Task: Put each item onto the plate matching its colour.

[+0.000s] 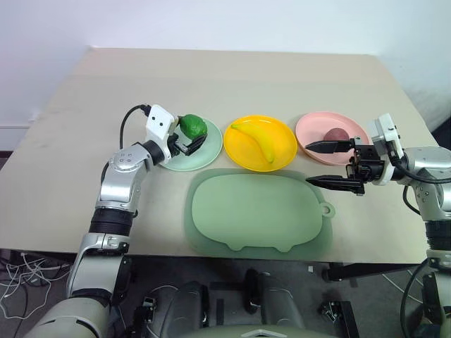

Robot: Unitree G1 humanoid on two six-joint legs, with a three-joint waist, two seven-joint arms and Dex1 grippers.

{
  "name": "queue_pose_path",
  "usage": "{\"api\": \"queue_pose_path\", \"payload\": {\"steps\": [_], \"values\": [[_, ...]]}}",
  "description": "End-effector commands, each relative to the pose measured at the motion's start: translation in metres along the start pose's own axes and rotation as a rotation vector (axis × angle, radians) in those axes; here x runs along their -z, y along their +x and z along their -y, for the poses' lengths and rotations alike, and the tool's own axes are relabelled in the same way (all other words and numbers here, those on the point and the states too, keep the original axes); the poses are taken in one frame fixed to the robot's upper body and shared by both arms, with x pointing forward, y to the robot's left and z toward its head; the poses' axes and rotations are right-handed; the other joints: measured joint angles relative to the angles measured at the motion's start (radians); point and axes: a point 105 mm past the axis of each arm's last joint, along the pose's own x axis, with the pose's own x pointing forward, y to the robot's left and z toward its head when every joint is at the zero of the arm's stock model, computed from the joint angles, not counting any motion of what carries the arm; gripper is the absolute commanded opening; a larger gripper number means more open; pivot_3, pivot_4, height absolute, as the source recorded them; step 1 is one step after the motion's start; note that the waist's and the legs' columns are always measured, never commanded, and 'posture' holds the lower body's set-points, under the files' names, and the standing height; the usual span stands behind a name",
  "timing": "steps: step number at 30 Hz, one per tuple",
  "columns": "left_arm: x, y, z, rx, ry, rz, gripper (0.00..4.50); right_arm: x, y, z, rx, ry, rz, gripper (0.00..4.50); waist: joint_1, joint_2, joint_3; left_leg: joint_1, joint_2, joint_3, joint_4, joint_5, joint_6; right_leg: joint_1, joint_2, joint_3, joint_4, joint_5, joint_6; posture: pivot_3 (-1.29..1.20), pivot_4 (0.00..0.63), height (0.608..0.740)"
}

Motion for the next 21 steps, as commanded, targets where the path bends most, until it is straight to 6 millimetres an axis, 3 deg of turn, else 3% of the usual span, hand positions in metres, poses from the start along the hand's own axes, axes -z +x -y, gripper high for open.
{"api": "queue_pose_path", "payload": {"steps": [1, 5, 7, 9, 11, 14, 17, 21], "values": [[-0.020, -0.003, -0.006, 0.001, -0.036, 0.077, 4.43, -0.009, -0.001, 0.002, 0.007, -0.047, 0.005, 4.50, 0.000, 0.000, 0.000, 0.000, 0.000, 0.000, 0.000, 0.000, 0.000, 0.000, 0.000, 0.000, 0.000, 0.000, 0.000, 0.00, 0.150, 0.740], [-0.019, 0.000, -0.004, -0.026, 0.101, 0.043, 4.43, -0.008, -0.002, 0.002, 0.005, -0.041, 0.003, 4.50, 0.001, 0.000, 0.000, 0.000, 0.000, 0.000, 0.000, 0.000, 0.000, 0.000, 0.000, 0.000, 0.000, 0.000, 0.000, 0.00, 0.150, 0.740], [-0.018, -0.001, -0.003, 0.012, -0.048, 0.063, 4.43, -0.008, -0.002, 0.002, 0.007, -0.045, 0.002, 4.50, 0.001, 0.000, 0.000, 0.000, 0.000, 0.000, 0.000, 0.000, 0.000, 0.000, 0.000, 0.000, 0.000, 0.000, 0.000, 0.00, 0.150, 0.740], [-0.016, -0.002, -0.002, 0.016, -0.043, 0.059, 4.43, -0.008, -0.001, 0.002, 0.005, -0.045, 0.004, 4.50, 0.001, 0.000, 0.000, 0.000, 0.000, 0.000, 0.000, 0.000, 0.000, 0.000, 0.000, 0.000, 0.000, 0.000, 0.000, 0.00, 0.150, 0.740], [-0.013, -0.001, 0.000, -0.019, 0.104, 0.031, 4.43, -0.008, -0.001, 0.002, 0.004, -0.042, 0.004, 4.50, 0.000, 0.000, 0.000, 0.000, 0.000, 0.000, 0.000, 0.000, 0.000, 0.000, 0.000, 0.000, 0.000, 0.000, 0.000, 0.00, 0.150, 0.740], [-0.012, 0.001, -0.006, -0.074, 0.121, 0.037, 4.43, -0.007, -0.002, 0.002, 0.010, -0.043, 0.001, 4.50, 0.001, 0.000, 0.000, 0.000, 0.000, 0.000, 0.000, 0.000, 0.000, 0.000, 0.000, 0.000, 0.000, 0.000, 0.000, 0.00, 0.150, 0.740], [-0.015, -0.001, -0.004, 0.015, -0.073, 0.052, 4.43, -0.007, -0.002, 0.002, 0.013, -0.044, 0.003, 4.50, 0.001, 0.000, 0.000, 0.000, 0.000, 0.000, 0.000, 0.000, 0.000, 0.000, 0.000, 0.000, 0.000, 0.000, 0.000, 0.00, 0.150, 0.740], [-0.018, 0.001, -0.015, -0.084, 0.146, 0.028, 4.43, -0.008, -0.001, 0.003, 0.015, -0.044, 0.009, 4.50, 0.000, 0.000, 0.000, 0.000, 0.000, 0.000, 0.000, 0.000, 0.000, 0.000, 0.000, 0.000, 0.000, 0.000, 0.000, 0.00, 0.150, 0.740]]}}
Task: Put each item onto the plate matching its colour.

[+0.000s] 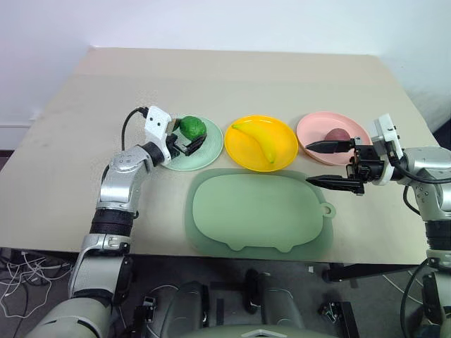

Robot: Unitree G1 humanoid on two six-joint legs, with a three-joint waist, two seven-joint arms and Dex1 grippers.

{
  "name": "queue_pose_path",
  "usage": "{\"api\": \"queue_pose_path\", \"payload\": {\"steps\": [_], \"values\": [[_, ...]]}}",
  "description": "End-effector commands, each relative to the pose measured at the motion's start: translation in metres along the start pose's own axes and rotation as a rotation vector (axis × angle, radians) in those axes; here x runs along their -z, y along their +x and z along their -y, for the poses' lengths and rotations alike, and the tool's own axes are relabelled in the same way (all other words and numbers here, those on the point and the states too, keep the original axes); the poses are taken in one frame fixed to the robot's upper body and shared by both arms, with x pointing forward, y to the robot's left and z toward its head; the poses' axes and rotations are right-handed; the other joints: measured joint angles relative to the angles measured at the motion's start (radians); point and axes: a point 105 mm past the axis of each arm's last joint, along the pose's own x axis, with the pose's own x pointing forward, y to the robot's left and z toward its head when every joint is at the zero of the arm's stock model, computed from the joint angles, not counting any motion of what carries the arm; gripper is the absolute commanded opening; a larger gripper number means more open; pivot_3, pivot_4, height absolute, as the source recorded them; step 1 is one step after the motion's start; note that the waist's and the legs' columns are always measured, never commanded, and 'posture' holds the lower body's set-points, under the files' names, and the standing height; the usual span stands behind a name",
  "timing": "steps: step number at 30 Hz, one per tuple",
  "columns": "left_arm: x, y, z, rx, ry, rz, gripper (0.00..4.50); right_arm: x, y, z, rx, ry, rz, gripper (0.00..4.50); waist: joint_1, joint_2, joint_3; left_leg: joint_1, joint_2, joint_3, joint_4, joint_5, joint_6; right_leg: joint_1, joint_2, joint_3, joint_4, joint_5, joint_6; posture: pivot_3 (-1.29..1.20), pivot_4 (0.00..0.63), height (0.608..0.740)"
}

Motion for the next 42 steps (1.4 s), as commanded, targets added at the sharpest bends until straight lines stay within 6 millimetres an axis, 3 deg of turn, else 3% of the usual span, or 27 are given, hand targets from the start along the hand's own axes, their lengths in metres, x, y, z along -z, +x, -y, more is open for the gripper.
{"api": "queue_pose_path", "payload": {"steps": [1, 4, 9, 11, 17, 18, 19, 21, 23, 25, 28, 35, 38, 39, 42], "values": [[-0.023, 0.002, -0.009, -0.054, 0.126, 0.063, 4.43, -0.009, -0.001, 0.002, 0.005, -0.042, 0.013, 4.50, 0.000, 0.000, 0.000, 0.000, 0.000, 0.000, 0.000, 0.000, 0.000, 0.000, 0.000, 0.000, 0.000, 0.000, 0.000, 0.00, 0.150, 0.740], [-0.021, 0.003, 0.004, 0.047, 0.038, 0.067, 4.43, -0.009, 0.000, 0.003, 0.005, -0.044, 0.014, 4.50, 0.002, 0.000, 0.000, 0.000, 0.000, 0.000, 0.000, 0.000, 0.000, 0.000, 0.000, 0.000, 0.000, 0.000, 0.000, 0.00, 0.150, 0.740], [-0.028, 0.003, -0.006, -0.066, 0.146, 0.095, 4.43, -0.008, 0.001, 0.002, 0.001, -0.039, 0.016, 4.50, 0.000, 0.000, 0.000, 0.000, 0.000, 0.000, 0.000, 0.000, 0.000, 0.000, 0.000, 0.000, 0.000, 0.000, 0.000, 0.00, 0.150, 0.740], [-0.027, 0.001, 0.006, 0.052, 0.084, 0.091, 4.43, -0.007, 0.001, 0.002, 0.001, -0.040, 0.011, 4.50, 0.000, 0.000, 0.000, 0.000, 0.000, 0.000, 0.000, 0.000, 0.000, 0.000, 0.000, 0.000, 0.000, 0.000, 0.000, 0.00, 0.150, 0.740], [-0.018, 0.003, -0.007, -0.082, 0.114, 0.053, 4.43, -0.006, 0.000, 0.002, 0.003, -0.041, 0.003, 4.50, 0.001, 0.000, 0.000, 0.000, 0.000, 0.000, 0.000, 0.000, 0.000, 0.000, 0.000, 0.000, 0.000, 0.000, 0.000, 0.00, 0.150, 0.740], [-0.016, 0.003, 0.007, 0.033, 0.038, 0.053, 4.43, -0.006, 0.000, 0.003, 0.004, -0.041, 0.003, 4.50, 0.001, 0.000, 0.000, 0.000, 0.000, 0.000, 0.000, 0.000, 0.000, 0.000, 0.000, 0.000, 0.000, 0.000, 0.000, 0.00, 0.150, 0.740], [-0.020, 0.003, 0.006, 0.023, 0.024, 0.072, 4.43, -0.006, 0.000, 0.003, 0.006, -0.040, 0.004, 4.50, 0.001, 0.000, 0.000, 0.000, 0.000, 0.000, 0.000, 0.000, 0.000, 0.000, 0.000, 0.000, 0.000, 0.000, 0.000, 0.00, 0.150, 0.740], [-0.030, 0.003, -0.006, -0.062, 0.095, 0.102, 4.43, -0.005, 0.000, 0.002, 0.003, -0.039, -0.001, 4.50, 0.001, 0.000, 0.000, 0.000, 0.000, 0.000, 0.000, 0.000, 0.000, 0.000, 0.000, 0.000, 0.000, 0.000, 0.000, 0.00, 0.150, 0.740], [-0.037, 0.002, -0.017, -0.193, 0.308, 0.106, 4.43, -0.005, 0.000, 0.003, 0.003, -0.038, -0.003, 4.50, 0.000, 0.000, 0.000, 0.000, 0.000, 0.000, 0.000, 0.000, 0.000, 0.000, 0.000, 0.000, 0.000, 0.000, 0.000, 0.00, 0.150, 0.740], [-0.032, 0.002, -0.021, -0.226, 0.278, 0.105, 4.43, -0.005, 0.000, 0.002, 0.002, -0.038, -0.003, 4.50, 0.000, 0.000, 0.000, 0.000, 0.000, 0.000, 0.000, 0.000, 0.000, 0.000, 0.000, 0.000, 0.000, 0.000, 0.000, 0.00, 0.150, 0.740], [-0.033, 0.003, -0.007, -0.154, 0.316, 0.137, 4.43, -0.005, 0.001, 0.003, 0.002, -0.035, 0.001, 4.50, 0.001, 0.000, 0.000, 0.000, 0.000, 0.000, 0.000, 0.000, 0.000, 0.000, 0.000, 0.000, 0.000, 0.000, 0.000, 0.00, 0.150, 0.740], [-0.034, 0.002, 0.001, -0.105, 0.269, 0.169, 4.43, -0.005, 0.000, 0.003, 0.003, -0.036, -0.005, 4.50, 0.001, 0.000, 0.000, 0.000, 0.000, 0.000, 0.000, 0.000, 0.000, 0.000, 0.000, 0.000, 0.000, 0.000, 0.000, 0.00, 0.150, 0.740], [-0.035, -0.001, 0.009, -0.012, 0.139, 0.196, 4.43, -0.004, -0.001, 0.002, 0.002, -0.033, -0.009, 4.50, 0.000, 0.000, 0.000, 0.000, 0.000, 0.000, 0.000, 0.000, 0.000, 0.000, 0.000, 0.000, 0.000, 0.000, 0.000, 0.00, 0.150, 0.740], [-0.034, -0.002, 0.015, 0.046, 0.087, 0.194, 4.43, -0.003, -0.001, 0.003, 0.007, -0.031, -0.011, 4.50, 0.000, 0.000, 0.000, 0.000, 0.000, 0.000, 0.000, 0.000, 0.000, 0.000, 0.000, 0.000, 0.000, 0.000, 0.000, 0.00, 0.150, 0.740], [-0.022, -0.004, 0.013, 0.047, 0.152, 0.136, 4.43, -0.002, -0.001, 0.002, 0.008, -0.032, -0.013, 4.50, 0.001, 0.000, 0.000, 0.000, 0.000, 0.000, 0.000, 0.000, 0.000, 0.000, 0.000, 0.000, 0.000, 0.000, 0.000, 0.00, 0.150, 0.740]]}}
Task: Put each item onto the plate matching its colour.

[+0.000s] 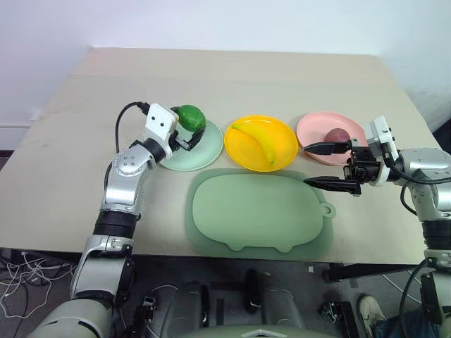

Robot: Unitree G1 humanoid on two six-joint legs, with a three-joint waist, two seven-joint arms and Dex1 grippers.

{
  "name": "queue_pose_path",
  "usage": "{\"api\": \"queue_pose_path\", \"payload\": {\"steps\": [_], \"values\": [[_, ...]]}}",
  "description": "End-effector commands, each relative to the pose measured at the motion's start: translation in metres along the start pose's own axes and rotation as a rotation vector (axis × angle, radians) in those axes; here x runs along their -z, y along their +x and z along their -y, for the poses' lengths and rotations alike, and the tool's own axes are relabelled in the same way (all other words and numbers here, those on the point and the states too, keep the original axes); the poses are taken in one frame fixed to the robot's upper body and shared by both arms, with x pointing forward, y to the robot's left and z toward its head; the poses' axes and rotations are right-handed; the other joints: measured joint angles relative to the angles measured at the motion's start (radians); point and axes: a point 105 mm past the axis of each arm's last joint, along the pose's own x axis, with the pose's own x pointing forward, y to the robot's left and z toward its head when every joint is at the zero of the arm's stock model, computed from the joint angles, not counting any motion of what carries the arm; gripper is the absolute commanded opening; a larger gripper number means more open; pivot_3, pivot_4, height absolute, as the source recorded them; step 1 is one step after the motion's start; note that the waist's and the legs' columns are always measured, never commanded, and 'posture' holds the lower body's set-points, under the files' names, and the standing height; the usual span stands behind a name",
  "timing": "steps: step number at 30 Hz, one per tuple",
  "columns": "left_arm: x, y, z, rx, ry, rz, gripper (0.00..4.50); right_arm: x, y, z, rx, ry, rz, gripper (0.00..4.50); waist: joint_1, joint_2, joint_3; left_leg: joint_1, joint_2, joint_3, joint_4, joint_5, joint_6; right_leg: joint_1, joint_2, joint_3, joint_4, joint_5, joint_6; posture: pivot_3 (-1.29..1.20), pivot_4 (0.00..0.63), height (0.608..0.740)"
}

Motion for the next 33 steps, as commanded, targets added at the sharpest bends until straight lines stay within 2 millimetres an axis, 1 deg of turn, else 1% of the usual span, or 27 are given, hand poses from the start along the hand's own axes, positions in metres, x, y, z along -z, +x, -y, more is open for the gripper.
{"api": "queue_pose_path", "payload": {"steps": [1, 3, 4, 6, 7, 8, 10, 12, 13, 14, 15, 16, 17, 18, 19, 20, 22, 23, 24, 25, 26, 27, 28, 29, 30, 31, 33], "values": [[-0.017, -0.007, -0.002, 0.026, 0.006, 0.084, 4.43, -0.007, -0.004, 0.001, 0.012, -0.039, -0.006, 4.50, -0.001, 0.000, 0.000, 0.000, 0.000, 0.000, 0.000, 0.000, 0.000, 0.000, 0.000, 0.000, 0.000, 0.000, 0.000, 0.00, 0.150, 0.740], [-0.040, -0.010, -0.010, 0.007, -0.104, 0.211, 4.43, -0.007, -0.003, 0.001, 0.010, -0.038, -0.008, 4.50, -0.001, 0.000, 0.000, 0.000, 0.000, 0.000, 0.000, 0.000, 0.000, 0.000, 0.000, 0.000, 0.000, 0.000, 0.000, 0.00, 0.150, 0.740], [-0.034, -0.009, -0.011, 0.010, -0.091, 0.170, 4.43, -0.007, -0.004, 0.001, 0.009, -0.038, -0.010, 4.50, -0.001, 0.000, 0.000, 0.000, 0.000, 0.000, 0.000, 0.000, 0.000, 0.000, 0.000, 0.000, 0.000, 0.000, 0.000, 0.00, 0.150, 0.740], [-0.005, -0.009, -0.011, 0.004, -0.006, 0.018, 4.43, -0.007, -0.005, 0.001, 0.011, -0.039, -0.012, 4.50, -0.001, 0.000, 0.000, 0.000, 0.000, 0.000, 0.000, 0.000, 0.000, 0.000, 0.000, 0.000, 0.000, 0.000, 0.000, 0.00, 0.150, 0.740], [-0.002, -0.011, -0.012, 0.005, -0.056, 0.024, 4.43, -0.008, -0.005, 0.002, 0.012, -0.038, -0.013, 4.50, -0.001, 0.000, 0.000, 0.001, 0.000, 0.000, 0.000, 0.000, 0.000, 0.000, 0.000, 0.000, 0.000, 0.000, 0.000, 0.00, 0.150, 0.740], [-0.003, -0.012, -0.021, -0.045, -0.078, 0.030, 4.43, -0.008, -0.006, 0.002, 0.013, -0.038, -0.013, 4.50, -0.001, 0.000, 0.000, 0.001, 0.000, 0.000, 0.000, 0.000, 0.000, 0.001, 0.000, 0.000, 0.000, 0.000, 0.000, 0.00, 0.150, 0.740], [-0.004, -0.012, -0.030, -0.099, -0.073, 0.033, 4.43, -0.008, -0.006, 0.002, 0.017, -0.038, -0.012, 4.50, 0.000, 0.000, 0.000, 0.001, 0.000, 0.000, 0.000, 0.000, 0.000, 0.001, 0.000, 0.000, 0.000, 0.000, 0.000, 0.00, 0.150, 0.740], [0.006, -0.009, -0.022, -0.058, -0.027, -0.031, 4.43, -0.007, -0.006, 0.002, 0.016, -0.040, -0.014, 4.50, 0.000, 0.000, 0.000, 0.001, 0.000, 0.000, 0.000, 0.000, 0.000, 0.001, 0.000, 0.000, 0.000, 0.000, 0.000, 0.00, 0.150, 0.740], [0.006, -0.009, -0.017, -0.032, 0.000, -0.026, 4.43, -0.007, -0.005, 0.002, 0.015, -0.040, -0.015, 4.50, 0.000, 0.000, 0.000, 0.000, 0.000, 0.000, 0.000, 0.000, 0.000, 0.001, 0.000, 0.000, 0.000, 0.000, 0.000, 0.00, 0.150, 0.740], [-0.008, -0.009, -0.014, -0.019, -0.054, 0.052, 4.43, -0.007, -0.005, 0.001, 0.014, -0.040, -0.014, 4.50, 0.001, 0.000, 0.000, 0.000, 0.000, 0.000, 0.000, 0.000, 0.000, 0.001, 0.000, 0.000, 0.000, 0.000, 0.000, 0.00, 0.150, 0.740], [-0.031, -0.009, -0.019, -0.031, -0.181, 0.182, 4.43, -0.007, -0.005, 0.002, 0.015, -0.038, -0.013, 4.50, 0.001, 0.000, 0.000, 0.000, 0.000, 0.000, 0.000, 0.000, 0.000, 0.001, 0.000, 0.000, 0.000, 0.000, 0.000, 0.00, 0.150, 0.740], [-0.045, -0.011, -0.027, -0.057, -0.272, 0.271, 4.43, -0.007, -0.005, 0.002, 0.015, -0.037, -0.014, 4.50, 0.001, 0.000, 0.000, 0.000, 0.000, 0.000, 0.000, 0.000, 0.000, 0.000, 0.000, 0.000, 0.000, 0.000, 0.000, 0.00, 0.150, 0.740], [-0.033, -0.010, -0.026, -0.066, -0.219, 0.202, 4.43, -0.006, -0.005, 0.001, 0.015, -0.038, -0.018, 4.50, 0.001, 0.000, 0.000, -0.001, 0.001, -0.001, 0.001, 0.000, 0.000, 0.000, 0.000, 0.000, 0.000, 0.000, 0.000, 0.00, 0.150, 0.740], [-0.002, -0.006, -0.021, -0.057, -0.120, 0.022, 4.43, -0.006, -0.006, 0.002, 0.017, -0.037, -0.020, 4.50, 0.000, 0.000, 0.000, -0.001, 0.002, -0.001, 0.001, 0.000, 0.000, 0.000, 0.000, 0.000, 0.000, 0.000, 0.000, 0.00, 0.150, 0.740], [0.009, -0.010, -0.019, -0.055, 0.038, -0.050, 4.43, -0.007, -0.005, 0.002, 0.017, -0.035, -0.017, 4.50, 0.000, 0.000, 0.000, 0.000, 0.000, -0.001, 0.000, 0.000, 0.000, 0.000, 0.000, 0.000, 0.000, 0.000, 0.000, 0.00, 0.150, 0.740], [-0.007, -0.010, -0.014, -0.027, -0.022, 0.042, 4.43, -0.007, -0.005, 0.002, 0.018, -0.034, -0.016, 4.50, -0.005, 0.002, -0.001, 0.001, 0.000, -0.001, 0.000, 0.000, 0.000, 0.001, 0.000, 0.000, 0.000, 0.000, 0.000, 0.00, 0.150, 0.740], [-0.048, -0.010, -0.028, -0.053, -0.263, 0.250, 4.43, -0.006, -0.006, 0.002, 0.022, -0.044, -0.023, 4.50, -0.003, 0.001, 0.000, 0.004, 0.000, 0.001, -0.003, 0.000, 0.000, 0.002, 0.001, 0.001, 0.000, 0.000, 0.000, 0.00, 0.150, 0.740], [-0.017, -0.003, -0.025, -0.100, -0.009, 0.024, 4.43, -0.006, -0.006, 0.002, 0.024, -0.043, -0.025, 4.50, -0.002, 0.000, 0.000, 0.002, 0.001, 0.000, -0.002, 0.000, 0.000, 0.001, 0.001, 0.000, 0.000, 0.000, 0.000, 0.00, 0.150, 0.740], [0.008, -0.005, -0.014, -0.039, 0.210, -0.109, 4.43, -0.006, -0.006, 0.003, 0.028, -0.043, -0.024, 4.50, 0.000, 0.000, 0.000, 0.001, 0.002, 0.000, 0.000, 0.000, 0.000, 0.000, 0.001, 0.000, 0.000, 0.000, 0.000, 0.00, 0.150, 0.740], [0.017, -0.008, -0.010, -0.011, 0.170, -0.129, 4.43, -0.006, -0.005, 0.004, 0.030, -0.042, -0.020, 4.50, 0.000, 0.001, -0.001, 0.002, 0.000, 0.000, 0.000, 0.000, 0.000, 0.001, 0.001, 0.000, -0.001, 0.000, 0.000, 0.00, 0.150, 0.740], [0.012, -0.008, -0.016, -0.045, 0.049, -0.084, 4.43, -0.006, -0.005, 0.004, 0.030, -0.041, -0.020, 4.50, -0.001, 0.002, -0.001, 0.003, -0.001, 0.000, -0.001, 0.000, 0.000, 0.002, 0.000, 0.000, -0.001, 0.000, 0.000, 0.00, 0.150, 0.740], [0.000, -0.007, -0.025, -0.085, -0.144, 0.002, 4.43, -0.006, -0.005, 0.004, 0.028, -0.040, -0.025, 4.50, 0.000, 0.002, -0.001, 0.004, 0.000, 0.001, -0.002, 0.000, 0.000, 0.003, 0.000, 0.000, -0.001, 0.000, 0.000, 0.00, 0.150, 0.740], [0.000, -0.006, -0.025, -0.082, -0.173, -0.002, 4.43, -0.005, -0.005, 0.003, 0.027, -0.039, -0.030, 4.50, 0.002, 0.001, -0.001, 0.003, 0.000, 0.000, -0.002, 0.000, 0.000, 0.003, 0.000, 0.000, -0.001, 0.000, 0.000, 0.00, 0.150, 0.740], [0.006, -0.006, -0.020, -0.061, -0.062, -0.054, 4.43, -0.004, -0.006, 0.003, 0.024, -0.040, -0.034, 4.50, 0.002, 0.001, 0.000, 0.002, 0.001, -0.001, -0.001, 0.000, 0.000, 0.002, 0.000, 0.000, -0.001, 0.000, 0.000, 0.00, 0.150, 0.740], [0.008, -0.006, -0.010, -0.006, -0.022, -0.058, 4.43, -0.005, -0.006, 0.003, 0.023, -0.039, -0.033, 4.50, 0.000, 0.001, 0.000, 0.001, 0.001, -0.002, 0.000, 0.000, 0.000, 0.002, 0.000, -0.001, -0.001, 0.000, 0.000, 0.00, 0.150, 0.740], [0.008, -0.006, -0.006, 0.015, -0.103, -0.049, 4.43, -0.005, -0.006, 0.003, 0.025, -0.038, -0.029, 4.50, 0.000, 0.001, 0.000, 0.001, 0.000, -0.002, 0.000, 0.000, 0.000, 0.002, 0.000, -0.001, -0.001, 0.000, 0.000, 0.00, 0.150, 0.740], [0.003, -0.004, -0.008, -0.009, -0.127, -0.022, 4.43, -0.005, -0.006, 0.003, 0.026, -0.042, -0.031, 4.50, 0.000, 0.001, 0.000, 0.001, 0.000, -0.001, 0.000, 0.000, 0.000, 0.002, 0.000, -0.001, -0.001, 0.000, 0.000, 0.00, 0.150, 0.740]]}}
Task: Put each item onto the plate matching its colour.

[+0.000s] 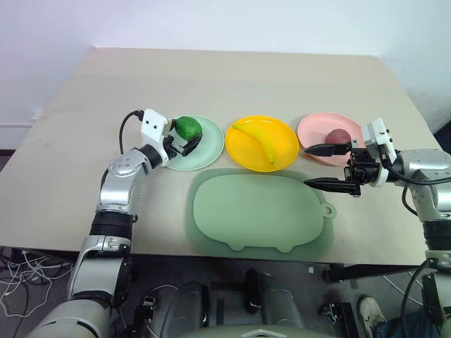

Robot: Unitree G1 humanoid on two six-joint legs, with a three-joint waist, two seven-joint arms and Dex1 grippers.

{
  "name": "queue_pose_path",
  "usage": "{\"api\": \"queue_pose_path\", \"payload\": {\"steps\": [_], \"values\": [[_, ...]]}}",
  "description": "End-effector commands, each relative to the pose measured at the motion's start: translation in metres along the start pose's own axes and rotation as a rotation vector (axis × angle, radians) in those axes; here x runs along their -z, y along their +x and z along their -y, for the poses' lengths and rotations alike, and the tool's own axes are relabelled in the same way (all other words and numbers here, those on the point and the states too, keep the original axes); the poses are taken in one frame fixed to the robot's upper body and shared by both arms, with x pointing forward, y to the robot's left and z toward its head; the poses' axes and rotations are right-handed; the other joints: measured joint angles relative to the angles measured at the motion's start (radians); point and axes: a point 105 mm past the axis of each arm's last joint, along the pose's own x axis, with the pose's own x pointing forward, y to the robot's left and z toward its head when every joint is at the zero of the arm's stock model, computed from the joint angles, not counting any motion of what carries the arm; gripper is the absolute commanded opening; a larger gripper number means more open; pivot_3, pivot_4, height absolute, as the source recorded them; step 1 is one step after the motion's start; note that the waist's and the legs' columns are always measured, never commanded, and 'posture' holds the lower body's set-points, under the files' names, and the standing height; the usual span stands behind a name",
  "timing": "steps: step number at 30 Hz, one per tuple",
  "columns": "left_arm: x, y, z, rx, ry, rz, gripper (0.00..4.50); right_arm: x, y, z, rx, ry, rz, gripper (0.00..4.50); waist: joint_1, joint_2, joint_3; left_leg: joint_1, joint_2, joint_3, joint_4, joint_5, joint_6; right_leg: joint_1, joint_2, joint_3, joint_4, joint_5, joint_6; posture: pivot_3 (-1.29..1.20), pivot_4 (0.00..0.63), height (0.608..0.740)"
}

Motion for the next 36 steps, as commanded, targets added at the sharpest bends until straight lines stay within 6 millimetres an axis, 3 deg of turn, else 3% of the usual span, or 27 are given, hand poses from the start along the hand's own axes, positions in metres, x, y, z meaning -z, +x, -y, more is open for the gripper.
{"api": "queue_pose_path", "payload": {"steps": [1, 5, 8, 10, 14, 16, 20, 23, 27, 28, 31, 34, 36], "values": [[-0.017, 0.001, 0.004, 0.009, 0.022, 0.056, 4.43, -0.010, -0.004, 0.001, 0.007, -0.040, 0.011, 4.50, 0.001, 0.000, 0.000, 0.000, 0.000, 0.000, 0.000, 0.000, 0.000, 0.000, 0.000, 0.000, 0.000, 0.000, 0.000, 0.00, 0.150, 0.740], [-0.008, 0.002, 0.004, 0.002, 0.055, 0.018, 4.43, -0.012, -0.004, 0.001, 0.006, -0.039, 0.016, 4.50, 0.000, 0.000, 0.000, 0.000, 0.000, 0.000, 0.000, 0.000, 0.000, 0.000, 0.000, 0.000, 0.000, 0.000, 0.000, 0.00, 0.150, 0.740], [-0.010, 0.002, 0.003, 0.015, -0.106, 0.051, 4.43, -0.011, -0.003, 0.002, 0.009, -0.044, 0.015, 4.50, 0.000, 0.000, 0.000, 0.000, 0.000, 0.000, 0.000, 0.000, 0.000, 0.000, 0.000, 0.000, 0.000, 0.000, 0.000, 0.00, 0.150, 0.740], [-0.007, 0.001, -0.002, -0.040, 0.032, 0.015, 4.43, -0.011, -0.003, 0.002, 0.008, -0.043, 0.019, 4.50, 0.000, 0.000, 0.000, 0.000, 0.000, 0.000, 0.000, 0.000, 0.000, 0.000, 0.000, 0.000, 0.000, 0.000, 0.000, 0.00, 0.150, 0.740], [-0.010, 0.002, -0.005, -0.037, -0.065, 0.023, 4.43, -0.010, -0.003, 0.001, 0.008, -0.038, 0.017, 4.50, 0.000, 0.000, 0.000, 0.000, 0.000, 0.000, 0.000, 0.000, 0.000, 0.000, 0.000, 0.000, 0.000, 0.000, 0.000, 0.00, 0.150, 0.740], [-0.011, 0.003, -0.012, -0.081, -0.024, 0.015, 4.43, -0.010, -0.004, 0.001, 0.009, -0.039, 0.015, 4.50, 0.000, 0.000, 0.000, 0.000, 0.000, 0.000, 0.000, 0.000, 0.000, 0.000, 0.000, 0.000, 0.000, 0.000, 0.000, 0.00, 0.150, 0.740], [-0.007, 0.006, -0.008, -0.080, 0.029, -0.018, 4.43, -0.011, -0.003, 0.001, 0.006, -0.037, 0.018, 4.50, 0.000, 0.000, 0.000, 0.000, 0.000, 0.000, 0.000, 0.000, 0.000, 0.000, 0.000, 0.000, 0.000, 0.000, 0.000, 0.00, 0.150, 0.740], [-0.012, 0.006, -0.007, -0.060, -0.075, 0.026, 4.43, -0.009, -0.003, 0.000, 0.006, -0.036, 0.018, 4.50, 0.001, 0.000, 0.000, 0.000, 0.000, 0.000, 0.000, 0.000, 0.000, 0.000, 0.000, 0.000, 0.000, 0.000, 0.000, 0.00, 0.150, 0.740], [-0.012, 0.006, -0.005, -0.079, 0.067, 0.012, 4.43, -0.012, -0.002, 0.001, 0.005, -0.035, 0.021, 4.50, 0.000, 0.000, 0.000, 0.000, 0.000, 0.000, 0.000, 0.000, 0.000, 0.000, 0.000, 0.000, 0.000, 0.000, 0.000, 0.00, 0.150, 0.740], [-0.008, 0.008, -0.003, -0.060, 0.038, -0.010, 4.43, -0.012, -0.002, 0.001, 0.009, -0.038, 0.017, 4.50, 0.000, 0.000, 0.000, 0.000, 0.000, 0.000, 0.000, 0.000, 0.000, 0.000, 0.000, 0.000, 0.000, 0.000, 0.000, 0.00, 0.150, 0.740], [-0.024, 0.007, -0.007, -0.044, -0.189, 0.106, 4.43, -0.010, -0.002, 0.001, 0.012, -0.038, 0.015, 4.50, 0.001, 0.000, 0.000, 0.000, 0.000, 0.000, 0.000, 0.000, 0.000, 0.000, 0.000, 0.000, 0.000, 0.000, 0.000, 0.00, 0.150, 0.740], [-0.020, 0.008, -0.009, -0.070, -0.013, 0.037, 4.43, -0.009, -0.001, 0.000, 0.013, -0.034, 0.021, 4.50, 0.000, 0.000, 0.000, 0.000, 0.000, 0.000, 0.000, 0.000, 0.000, 0.000, 0.000, 0.000, 0.000, 0.000, 0.000, 0.00, 0.150, 0.740], [-0.015, 0.009, -0.008, -0.066, 0.006, 0.021, 4.43, -0.008, -0.001, 0.000, 0.017, -0.034, 0.021, 4.50, 0.000, 0.000, 0.000, 0.000, 0.000, 0.000, 0.000, 0.000, 0.000, 0.000, 0.000, 0.000, 0.000, 0.000, 0.000, 0.00, 0.150, 0.740]]}}
